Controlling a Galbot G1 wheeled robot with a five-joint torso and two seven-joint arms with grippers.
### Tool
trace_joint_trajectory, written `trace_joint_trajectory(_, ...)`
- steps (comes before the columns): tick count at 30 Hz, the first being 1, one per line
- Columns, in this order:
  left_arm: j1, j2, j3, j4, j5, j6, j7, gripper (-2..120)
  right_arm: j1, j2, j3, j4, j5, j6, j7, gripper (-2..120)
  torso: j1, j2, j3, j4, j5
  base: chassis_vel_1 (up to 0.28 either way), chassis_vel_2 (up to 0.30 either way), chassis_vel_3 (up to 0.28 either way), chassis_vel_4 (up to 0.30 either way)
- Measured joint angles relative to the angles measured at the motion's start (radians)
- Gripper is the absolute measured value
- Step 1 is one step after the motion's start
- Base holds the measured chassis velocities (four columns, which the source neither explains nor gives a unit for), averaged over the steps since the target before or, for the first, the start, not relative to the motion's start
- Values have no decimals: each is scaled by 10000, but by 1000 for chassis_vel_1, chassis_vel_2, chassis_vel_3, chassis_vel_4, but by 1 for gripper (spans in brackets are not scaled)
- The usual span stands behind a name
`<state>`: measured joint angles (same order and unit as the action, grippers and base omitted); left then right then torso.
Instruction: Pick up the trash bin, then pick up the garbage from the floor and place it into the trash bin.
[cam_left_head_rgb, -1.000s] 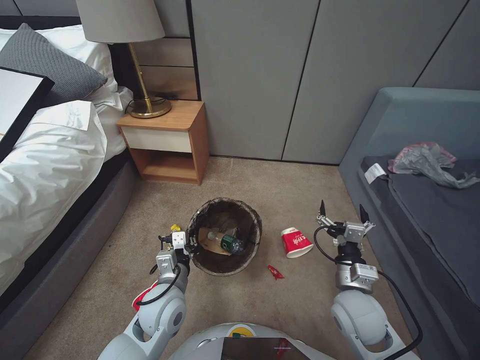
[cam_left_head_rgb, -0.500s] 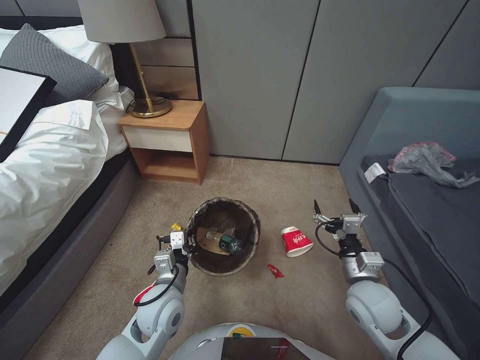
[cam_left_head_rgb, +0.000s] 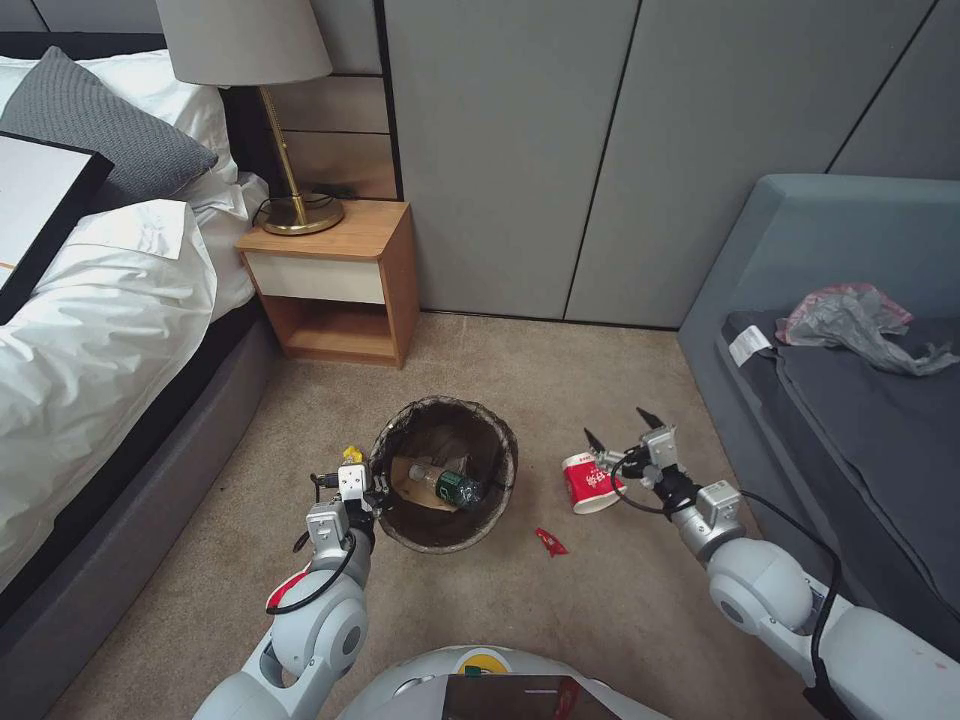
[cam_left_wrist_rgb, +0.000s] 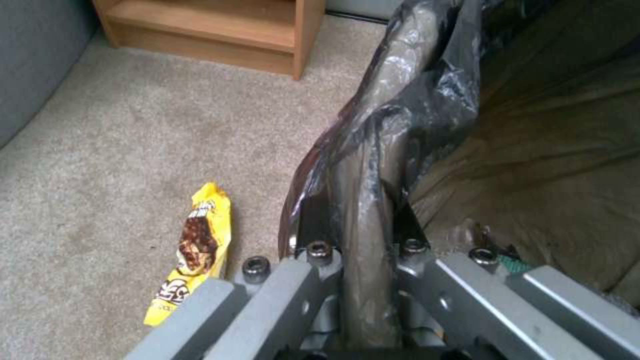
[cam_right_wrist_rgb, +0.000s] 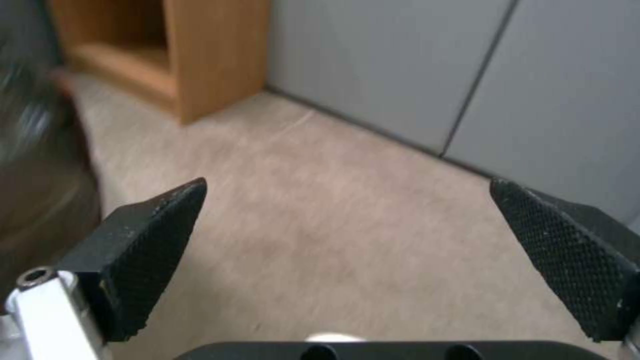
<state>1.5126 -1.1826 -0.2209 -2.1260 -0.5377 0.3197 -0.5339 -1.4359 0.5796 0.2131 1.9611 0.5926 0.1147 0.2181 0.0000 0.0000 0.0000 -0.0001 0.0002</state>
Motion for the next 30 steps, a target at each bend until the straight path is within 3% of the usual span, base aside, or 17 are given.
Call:
trace_joint_trajectory(11, -18, -5, -8, 82, 0, 1, 0, 0, 871, -585, -1408, -690, 335, -64, -1340, 100, 0, 0, 0, 1, -1, 0, 0, 0, 0)
trace_joint_trajectory(21, -70, -48, 0, 154, -1, 10, -6, 0, 2545, 17, -3599, -1829, 285, -98, -1724, 100, 0, 0, 0, 1, -2, 0, 0, 0, 0)
trace_joint_trajectory(30, -65, -89, -36, 159, 5, 11, -7, 0, 3093, 430, -4438, -2479, -12, -93, -1770, 100, 0, 0, 0, 1, -2, 0, 0, 0, 0)
